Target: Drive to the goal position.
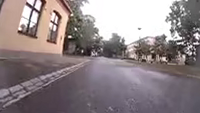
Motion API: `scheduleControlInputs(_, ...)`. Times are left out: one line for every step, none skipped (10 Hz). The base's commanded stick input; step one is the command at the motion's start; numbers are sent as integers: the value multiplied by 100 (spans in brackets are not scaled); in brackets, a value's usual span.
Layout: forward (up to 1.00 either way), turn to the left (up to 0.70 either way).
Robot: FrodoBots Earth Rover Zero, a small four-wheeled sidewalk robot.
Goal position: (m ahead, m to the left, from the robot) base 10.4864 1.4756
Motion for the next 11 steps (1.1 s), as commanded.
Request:
scheduleControlInputs(70, 0)
scheduleControlInputs(70, 0)
scheduleControlInputs(70, 0)
scheduleControlInputs(70, 0)
scheduleControlInputs(70, 0)
scheduleControlInputs(70, 0)
scheduleControlInputs(70, 0)
scheduleControlInputs(70, 0)
scheduleControlInputs(70, 0)
scheduleControlInputs(70, 0)
scheduleControlInputs(70, 0)
